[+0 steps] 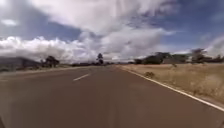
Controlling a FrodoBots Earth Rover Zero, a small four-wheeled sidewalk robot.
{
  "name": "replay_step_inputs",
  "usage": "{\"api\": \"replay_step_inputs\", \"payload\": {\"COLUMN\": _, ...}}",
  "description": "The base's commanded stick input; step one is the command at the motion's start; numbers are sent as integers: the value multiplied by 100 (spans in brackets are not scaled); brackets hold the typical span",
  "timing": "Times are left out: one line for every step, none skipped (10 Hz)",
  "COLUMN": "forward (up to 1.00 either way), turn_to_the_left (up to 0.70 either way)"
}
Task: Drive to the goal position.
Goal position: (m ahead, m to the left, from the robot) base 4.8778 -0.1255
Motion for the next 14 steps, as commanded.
{"api": "replay_step_inputs", "payload": {"forward": 70, "turn_to_the_left": 0}}
{"api": "replay_step_inputs", "payload": {"forward": 70, "turn_to_the_left": 0}}
{"api": "replay_step_inputs", "payload": {"forward": 70, "turn_to_the_left": 0}}
{"api": "replay_step_inputs", "payload": {"forward": 70, "turn_to_the_left": 0}}
{"api": "replay_step_inputs", "payload": {"forward": 70, "turn_to_the_left": 0}}
{"api": "replay_step_inputs", "payload": {"forward": 70, "turn_to_the_left": 0}}
{"api": "replay_step_inputs", "payload": {"forward": 70, "turn_to_the_left": 0}}
{"api": "replay_step_inputs", "payload": {"forward": 70, "turn_to_the_left": 0}}
{"api": "replay_step_inputs", "payload": {"forward": 70, "turn_to_the_left": 0}}
{"api": "replay_step_inputs", "payload": {"forward": 70, "turn_to_the_left": -10}}
{"api": "replay_step_inputs", "payload": {"forward": 70, "turn_to_the_left": -26}}
{"api": "replay_step_inputs", "payload": {"forward": 70, "turn_to_the_left": -35}}
{"api": "replay_step_inputs", "payload": {"forward": 70, "turn_to_the_left": -35}}
{"api": "replay_step_inputs", "payload": {"forward": 70, "turn_to_the_left": -35}}
